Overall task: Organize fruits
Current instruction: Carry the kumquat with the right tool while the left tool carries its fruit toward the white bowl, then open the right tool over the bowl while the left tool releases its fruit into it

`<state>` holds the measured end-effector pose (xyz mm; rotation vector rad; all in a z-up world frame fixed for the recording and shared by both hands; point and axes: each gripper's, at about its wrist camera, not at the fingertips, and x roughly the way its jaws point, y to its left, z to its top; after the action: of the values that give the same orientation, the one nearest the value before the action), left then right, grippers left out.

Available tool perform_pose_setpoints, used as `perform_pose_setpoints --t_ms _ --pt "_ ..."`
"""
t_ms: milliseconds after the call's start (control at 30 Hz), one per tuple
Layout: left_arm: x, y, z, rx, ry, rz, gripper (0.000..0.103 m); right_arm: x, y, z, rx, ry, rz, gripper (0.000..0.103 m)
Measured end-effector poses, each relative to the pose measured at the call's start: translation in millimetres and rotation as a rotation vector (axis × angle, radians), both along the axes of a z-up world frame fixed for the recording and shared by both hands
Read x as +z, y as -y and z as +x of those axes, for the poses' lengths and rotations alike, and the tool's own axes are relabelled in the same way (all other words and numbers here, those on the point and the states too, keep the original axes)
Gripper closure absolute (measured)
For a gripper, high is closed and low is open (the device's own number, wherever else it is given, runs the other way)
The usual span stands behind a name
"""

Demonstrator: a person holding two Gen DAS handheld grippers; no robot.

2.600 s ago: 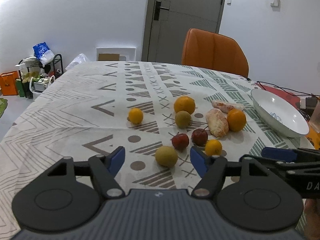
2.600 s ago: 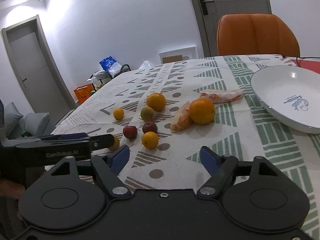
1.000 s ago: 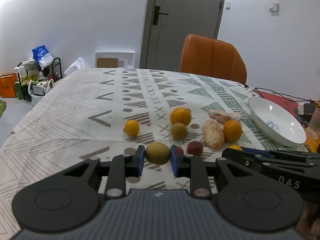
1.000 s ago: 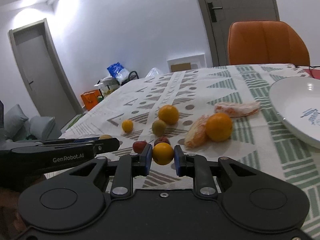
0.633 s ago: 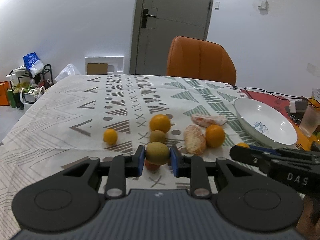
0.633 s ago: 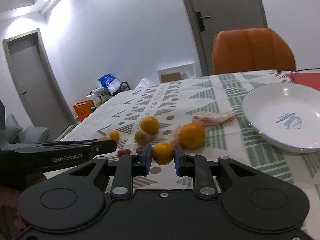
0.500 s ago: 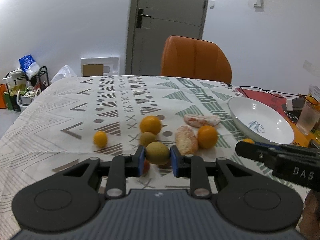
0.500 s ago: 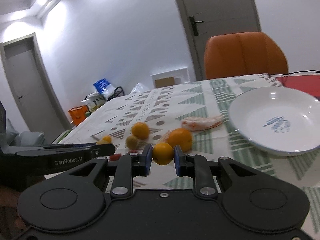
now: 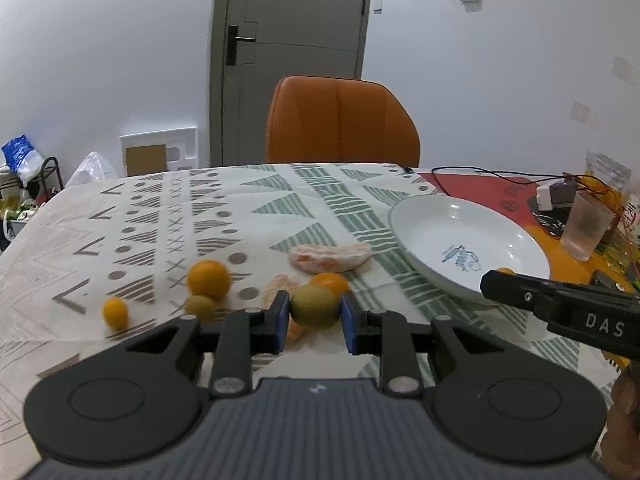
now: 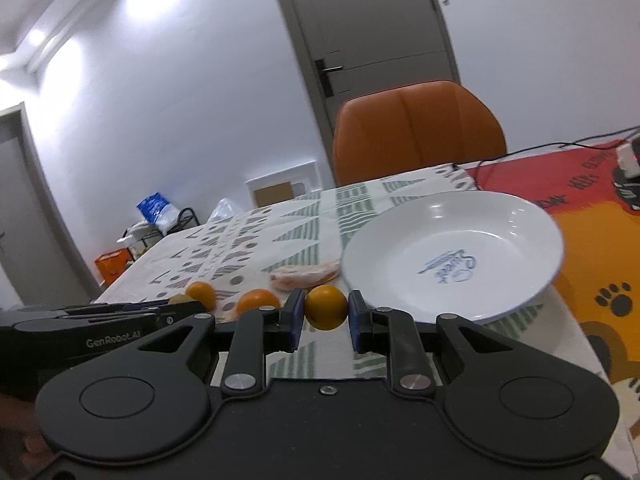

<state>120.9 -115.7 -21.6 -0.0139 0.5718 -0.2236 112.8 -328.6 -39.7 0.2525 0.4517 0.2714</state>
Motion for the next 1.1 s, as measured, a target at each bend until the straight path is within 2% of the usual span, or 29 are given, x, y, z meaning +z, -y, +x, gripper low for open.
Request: perform_pose_setpoints --t_ms 700,1100 --pt "9 66 25 -0.087 0.035 0.008 0.077 0 51 0 -0.122 0.021 0.020 0.081" --pt "9 85 42 -0.104 0.032 0.006 0.077 -7 63 15 -0.144 0.003 0.029 0.081"
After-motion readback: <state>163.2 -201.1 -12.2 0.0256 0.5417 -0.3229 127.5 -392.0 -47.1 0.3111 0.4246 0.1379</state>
